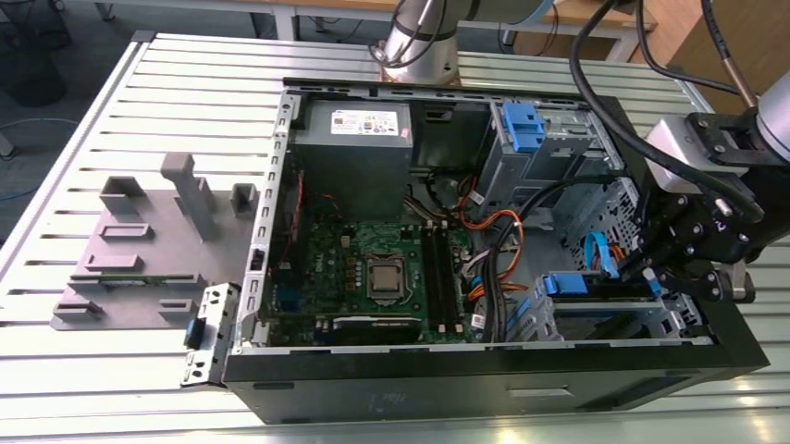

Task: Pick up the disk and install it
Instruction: 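Insert the second disk wire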

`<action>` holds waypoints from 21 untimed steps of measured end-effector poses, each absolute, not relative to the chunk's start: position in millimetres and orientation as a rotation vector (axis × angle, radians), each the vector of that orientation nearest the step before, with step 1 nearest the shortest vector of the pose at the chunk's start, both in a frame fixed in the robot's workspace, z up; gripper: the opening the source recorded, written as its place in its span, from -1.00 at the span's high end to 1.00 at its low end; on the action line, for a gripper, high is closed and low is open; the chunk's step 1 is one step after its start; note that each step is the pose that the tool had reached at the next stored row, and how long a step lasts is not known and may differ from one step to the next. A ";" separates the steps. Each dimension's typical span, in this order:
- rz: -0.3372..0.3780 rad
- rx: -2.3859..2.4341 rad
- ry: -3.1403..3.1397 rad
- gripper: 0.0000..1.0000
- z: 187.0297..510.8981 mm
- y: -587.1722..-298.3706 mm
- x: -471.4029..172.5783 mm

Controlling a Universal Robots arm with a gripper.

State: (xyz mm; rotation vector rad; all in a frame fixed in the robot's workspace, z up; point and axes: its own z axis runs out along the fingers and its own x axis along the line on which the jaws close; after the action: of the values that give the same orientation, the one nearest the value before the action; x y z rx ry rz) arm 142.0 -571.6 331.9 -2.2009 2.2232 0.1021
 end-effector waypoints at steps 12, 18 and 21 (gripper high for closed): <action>0.102 -2.201 2.223 0.67 325.7 -571.6 142.0; 0.102 -2.201 2.223 0.53 325.4 -571.6 142.0; 0.102 -2.201 2.223 0.53 326.6 -571.6 142.0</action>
State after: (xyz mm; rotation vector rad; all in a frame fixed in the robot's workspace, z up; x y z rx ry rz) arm 142.0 -571.6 326.6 -2.2009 2.2232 0.1021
